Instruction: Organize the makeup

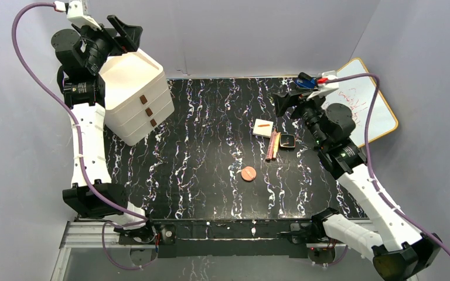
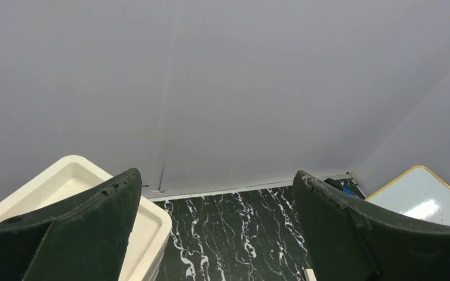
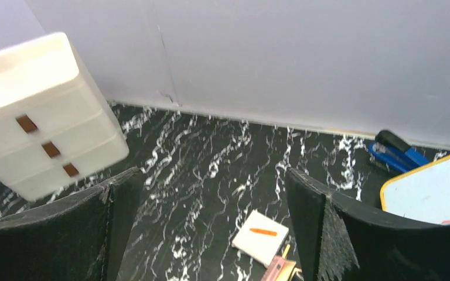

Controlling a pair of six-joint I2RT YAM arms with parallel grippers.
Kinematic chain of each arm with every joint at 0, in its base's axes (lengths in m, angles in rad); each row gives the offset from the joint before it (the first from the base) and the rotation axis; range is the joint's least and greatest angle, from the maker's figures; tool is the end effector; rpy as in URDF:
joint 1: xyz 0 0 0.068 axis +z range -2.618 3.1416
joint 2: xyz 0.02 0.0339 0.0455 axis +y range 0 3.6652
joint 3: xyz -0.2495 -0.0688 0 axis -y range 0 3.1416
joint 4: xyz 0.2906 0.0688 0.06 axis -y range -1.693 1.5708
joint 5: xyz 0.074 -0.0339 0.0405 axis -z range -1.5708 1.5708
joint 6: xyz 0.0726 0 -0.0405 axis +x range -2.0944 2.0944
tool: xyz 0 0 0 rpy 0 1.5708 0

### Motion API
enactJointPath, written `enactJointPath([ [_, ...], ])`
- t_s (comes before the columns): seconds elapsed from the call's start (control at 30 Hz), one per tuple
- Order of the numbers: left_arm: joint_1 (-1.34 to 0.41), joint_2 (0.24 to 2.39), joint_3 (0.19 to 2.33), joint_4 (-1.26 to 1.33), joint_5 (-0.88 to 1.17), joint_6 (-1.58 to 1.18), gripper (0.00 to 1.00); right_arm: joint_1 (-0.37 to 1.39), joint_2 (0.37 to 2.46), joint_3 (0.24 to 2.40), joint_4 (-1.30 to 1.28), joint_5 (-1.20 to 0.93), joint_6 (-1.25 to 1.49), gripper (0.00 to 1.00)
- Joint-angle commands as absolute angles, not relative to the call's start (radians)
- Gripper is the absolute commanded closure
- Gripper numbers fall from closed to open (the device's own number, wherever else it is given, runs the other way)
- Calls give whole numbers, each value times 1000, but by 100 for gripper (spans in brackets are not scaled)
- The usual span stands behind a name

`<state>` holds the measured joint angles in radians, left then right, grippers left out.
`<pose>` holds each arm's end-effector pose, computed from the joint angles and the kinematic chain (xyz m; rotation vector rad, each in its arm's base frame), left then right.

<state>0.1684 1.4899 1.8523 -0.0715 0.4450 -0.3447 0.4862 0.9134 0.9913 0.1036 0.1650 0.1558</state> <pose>0.3838 0.0335 0.5613 0.0508 1.3205 -0.4345 0.2671 0.1277 0.4197 -0.0930 1.4015 0.4196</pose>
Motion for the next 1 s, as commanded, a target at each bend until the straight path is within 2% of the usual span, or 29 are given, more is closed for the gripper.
enactJointPath([
  [0.0, 172, 1466, 1873, -80, 520, -304, 2, 487, 935, 994, 60, 141, 139, 1],
  [0.1, 164, 1391, 1794, -37, 503, -230, 2, 487, 937, 994, 47, 137, 140, 1],
  [0.27, 164, 1310, 1681, 59, 362, -304, 1, 486, 957, 1004, 34, 108, 143, 1],
  [0.47, 164, 1344, 1703, 74, 329, -284, 2, 487, 968, 1012, 15, 90, 144, 1],
  [0.7, 164, 1566, 1949, -71, -106, -349, 2, 486, 971, 998, 2, 63, 170, 1],
  [0.97, 164, 1919, 2273, -202, -350, -577, 2, 487, 997, 1011, -34, 7, 203, 1],
])
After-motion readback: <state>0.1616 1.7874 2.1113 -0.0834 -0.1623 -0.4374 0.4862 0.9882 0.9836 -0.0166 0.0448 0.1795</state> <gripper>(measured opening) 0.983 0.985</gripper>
